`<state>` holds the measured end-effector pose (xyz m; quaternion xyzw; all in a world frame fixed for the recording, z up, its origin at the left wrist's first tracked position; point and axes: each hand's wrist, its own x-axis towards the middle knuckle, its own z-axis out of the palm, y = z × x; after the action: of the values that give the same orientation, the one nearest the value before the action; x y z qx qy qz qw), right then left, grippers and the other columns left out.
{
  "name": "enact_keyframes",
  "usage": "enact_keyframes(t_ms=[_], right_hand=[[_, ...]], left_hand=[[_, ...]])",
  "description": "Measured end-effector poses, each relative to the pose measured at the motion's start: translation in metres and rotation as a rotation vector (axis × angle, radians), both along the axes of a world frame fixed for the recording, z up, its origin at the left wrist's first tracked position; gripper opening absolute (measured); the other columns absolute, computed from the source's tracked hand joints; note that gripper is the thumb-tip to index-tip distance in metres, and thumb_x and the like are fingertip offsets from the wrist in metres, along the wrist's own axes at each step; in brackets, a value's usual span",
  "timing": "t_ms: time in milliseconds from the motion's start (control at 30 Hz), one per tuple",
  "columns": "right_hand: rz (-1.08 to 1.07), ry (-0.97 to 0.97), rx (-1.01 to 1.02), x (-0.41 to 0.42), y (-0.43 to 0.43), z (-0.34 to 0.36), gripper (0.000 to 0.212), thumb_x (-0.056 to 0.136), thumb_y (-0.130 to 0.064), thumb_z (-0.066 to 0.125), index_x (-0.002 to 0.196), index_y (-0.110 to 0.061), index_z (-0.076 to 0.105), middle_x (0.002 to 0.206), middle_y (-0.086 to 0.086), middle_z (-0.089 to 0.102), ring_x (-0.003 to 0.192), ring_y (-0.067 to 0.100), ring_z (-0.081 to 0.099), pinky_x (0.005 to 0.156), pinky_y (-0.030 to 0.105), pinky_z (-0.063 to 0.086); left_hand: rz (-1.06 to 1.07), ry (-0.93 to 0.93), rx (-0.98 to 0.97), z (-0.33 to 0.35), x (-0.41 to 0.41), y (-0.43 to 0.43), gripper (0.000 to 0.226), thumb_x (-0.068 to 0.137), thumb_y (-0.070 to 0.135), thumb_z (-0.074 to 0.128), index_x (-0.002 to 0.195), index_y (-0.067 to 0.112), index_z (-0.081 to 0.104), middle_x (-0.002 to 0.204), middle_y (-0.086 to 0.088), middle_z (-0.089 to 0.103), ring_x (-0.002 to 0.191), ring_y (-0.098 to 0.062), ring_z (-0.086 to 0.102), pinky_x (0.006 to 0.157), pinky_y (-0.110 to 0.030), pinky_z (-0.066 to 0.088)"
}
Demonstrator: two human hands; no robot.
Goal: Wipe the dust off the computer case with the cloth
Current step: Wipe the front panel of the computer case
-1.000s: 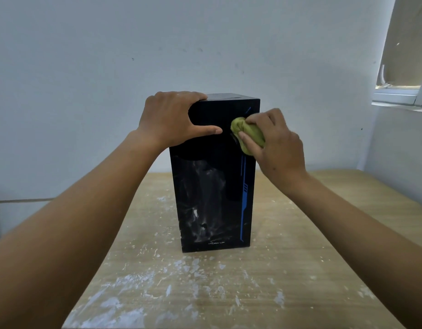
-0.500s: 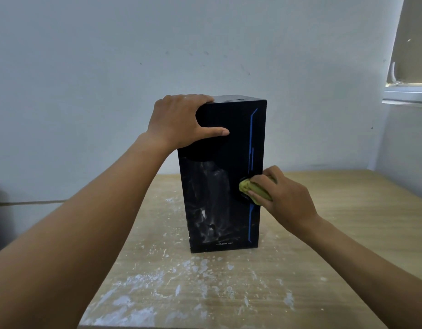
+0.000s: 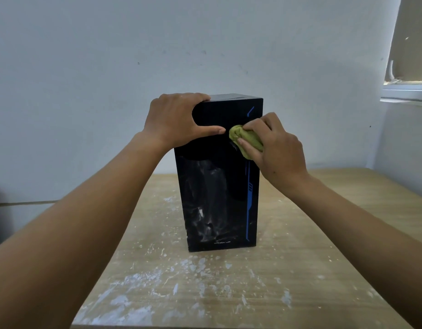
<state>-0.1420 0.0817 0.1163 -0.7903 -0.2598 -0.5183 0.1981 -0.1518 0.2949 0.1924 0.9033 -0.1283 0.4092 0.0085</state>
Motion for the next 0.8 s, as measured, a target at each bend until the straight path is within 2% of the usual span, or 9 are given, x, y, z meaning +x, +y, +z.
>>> enact_keyframes(t_ms=[133, 333, 467, 567, 667, 800], right_hand=[[-0.003, -0.003, -0.022, -0.002, 0.002, -0.003, 0.024, 0.090, -0.036, 0.064, 0.101, -0.015, 0.063, 0.098, 0.006, 0.056, 0.057, 0.020, 0.052, 0.049, 0.023, 0.036], [-0.005, 0.018, -0.175, -0.005, 0.004, -0.030, 0.025, 0.090, -0.037, 0.060, 0.098, -0.014, 0.062, 0.094, 0.004, 0.054, 0.055, 0.019, 0.053, 0.043, 0.030, 0.048], [-0.006, 0.057, -0.285, -0.008, 0.001, -0.063, 0.025, 0.089, -0.037, 0.056, 0.095, -0.014, 0.062, 0.091, 0.004, 0.053, 0.050, 0.019, 0.051, 0.037, 0.028, 0.041], [-0.020, 0.083, -0.335, -0.008, -0.003, -0.081, 0.023, 0.090, -0.038, 0.055, 0.093, -0.015, 0.062, 0.090, 0.002, 0.053, 0.051, 0.017, 0.050, 0.038, 0.024, 0.035], [-0.015, 0.091, -0.319, -0.009, -0.005, -0.079, 0.023, 0.087, -0.037, 0.060, 0.095, -0.016, 0.064, 0.091, 0.002, 0.054, 0.052, 0.017, 0.052, 0.038, 0.024, 0.037], [0.014, 0.082, -0.187, -0.010, -0.005, -0.057, 0.027, 0.087, -0.038, 0.061, 0.101, -0.015, 0.064, 0.095, 0.005, 0.055, 0.054, 0.019, 0.053, 0.040, 0.027, 0.044]], left_hand=[[-0.003, -0.002, 0.014, 0.000, 0.000, 0.000, 0.090, 0.064, 0.089, 0.054, 0.132, 0.030, 0.058, 0.126, 0.007, 0.066, 0.114, -0.022, 0.062, 0.089, -0.036, 0.046], [0.014, 0.020, 0.010, 0.001, 0.000, 0.001, 0.086, 0.066, 0.086, 0.055, 0.133, 0.032, 0.057, 0.129, 0.007, 0.064, 0.118, -0.023, 0.060, 0.092, -0.037, 0.045], [0.003, 0.050, -0.003, 0.003, -0.002, 0.001, 0.084, 0.068, 0.084, 0.057, 0.134, 0.032, 0.056, 0.130, 0.007, 0.064, 0.119, -0.023, 0.059, 0.094, -0.037, 0.044], [0.000, 0.067, -0.007, 0.004, -0.005, -0.001, 0.083, 0.069, 0.081, 0.057, 0.135, 0.031, 0.056, 0.132, 0.006, 0.063, 0.121, -0.023, 0.058, 0.096, -0.036, 0.043], [-0.001, 0.088, -0.013, 0.005, -0.006, 0.000, 0.084, 0.070, 0.081, 0.057, 0.137, 0.031, 0.054, 0.133, 0.006, 0.062, 0.122, -0.023, 0.057, 0.096, -0.035, 0.042], [0.007, 0.094, -0.019, 0.005, -0.005, 0.000, 0.083, 0.070, 0.080, 0.058, 0.136, 0.032, 0.054, 0.133, 0.007, 0.062, 0.121, -0.022, 0.057, 0.095, -0.035, 0.042]])
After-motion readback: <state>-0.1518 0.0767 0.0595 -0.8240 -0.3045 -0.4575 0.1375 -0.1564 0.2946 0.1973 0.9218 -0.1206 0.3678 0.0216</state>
